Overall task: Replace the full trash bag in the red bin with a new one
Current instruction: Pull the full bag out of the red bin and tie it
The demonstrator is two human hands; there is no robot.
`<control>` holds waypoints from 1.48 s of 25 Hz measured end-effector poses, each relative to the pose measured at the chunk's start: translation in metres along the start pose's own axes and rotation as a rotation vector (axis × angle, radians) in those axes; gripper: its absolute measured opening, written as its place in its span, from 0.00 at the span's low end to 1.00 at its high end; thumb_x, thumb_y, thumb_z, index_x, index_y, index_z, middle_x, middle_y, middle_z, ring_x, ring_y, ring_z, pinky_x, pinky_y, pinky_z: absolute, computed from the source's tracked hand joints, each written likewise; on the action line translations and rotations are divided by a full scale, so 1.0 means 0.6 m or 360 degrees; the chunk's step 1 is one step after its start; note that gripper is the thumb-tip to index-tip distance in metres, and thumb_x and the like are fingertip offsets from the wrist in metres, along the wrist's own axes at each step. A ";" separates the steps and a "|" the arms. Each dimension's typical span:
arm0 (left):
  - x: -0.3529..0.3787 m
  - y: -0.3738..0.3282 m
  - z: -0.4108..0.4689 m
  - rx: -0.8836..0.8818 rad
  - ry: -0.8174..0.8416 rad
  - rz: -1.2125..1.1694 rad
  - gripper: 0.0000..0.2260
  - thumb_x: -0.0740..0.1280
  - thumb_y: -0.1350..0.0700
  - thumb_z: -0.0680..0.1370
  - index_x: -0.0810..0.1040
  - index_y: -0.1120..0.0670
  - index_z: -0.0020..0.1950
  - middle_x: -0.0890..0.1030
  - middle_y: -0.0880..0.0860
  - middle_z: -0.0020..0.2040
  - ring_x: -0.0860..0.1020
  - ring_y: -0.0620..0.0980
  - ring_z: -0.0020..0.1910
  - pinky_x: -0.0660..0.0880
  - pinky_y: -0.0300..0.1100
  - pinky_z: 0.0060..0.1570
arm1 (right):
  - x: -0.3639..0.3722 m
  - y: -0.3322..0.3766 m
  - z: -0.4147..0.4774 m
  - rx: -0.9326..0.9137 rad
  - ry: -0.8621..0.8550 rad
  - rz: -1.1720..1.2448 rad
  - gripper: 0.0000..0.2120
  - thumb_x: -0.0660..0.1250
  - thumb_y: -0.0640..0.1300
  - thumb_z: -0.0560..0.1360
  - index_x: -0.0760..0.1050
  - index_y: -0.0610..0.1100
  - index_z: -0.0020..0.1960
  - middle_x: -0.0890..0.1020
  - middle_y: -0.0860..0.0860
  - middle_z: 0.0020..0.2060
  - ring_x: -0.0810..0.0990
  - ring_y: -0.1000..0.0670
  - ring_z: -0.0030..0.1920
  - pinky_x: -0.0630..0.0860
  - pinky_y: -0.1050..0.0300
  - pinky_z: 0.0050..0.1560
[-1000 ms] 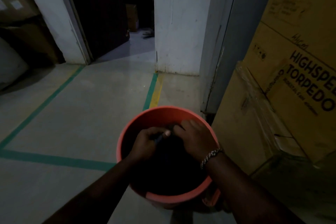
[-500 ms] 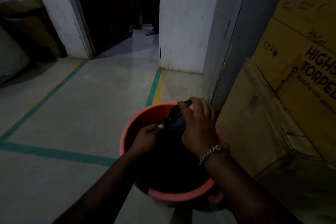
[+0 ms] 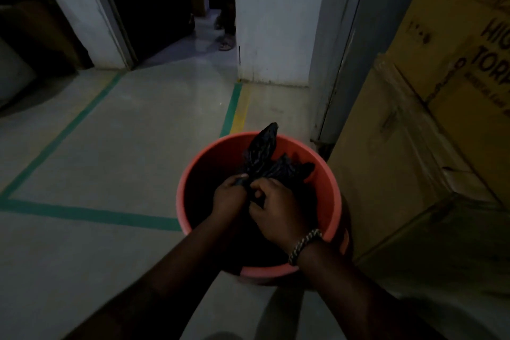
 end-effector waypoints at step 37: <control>0.061 -0.014 -0.012 0.0254 0.0580 0.0382 0.06 0.66 0.62 0.79 0.84 0.57 0.50 0.84 0.52 0.40 0.80 0.43 0.37 0.76 0.35 0.40 | -0.006 -0.155 0.029 0.0792 -0.0314 0.0788 0.04 0.67 0.36 0.77 0.80 0.42 0.50 0.80 0.47 0.38 0.80 0.51 0.34 0.79 0.57 0.28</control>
Point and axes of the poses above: each hand's wrist, its own z-axis towards the middle knuckle, its own x-axis out of the palm, y = z × x, the point moved 9 cm from there along z, towards the middle knuckle
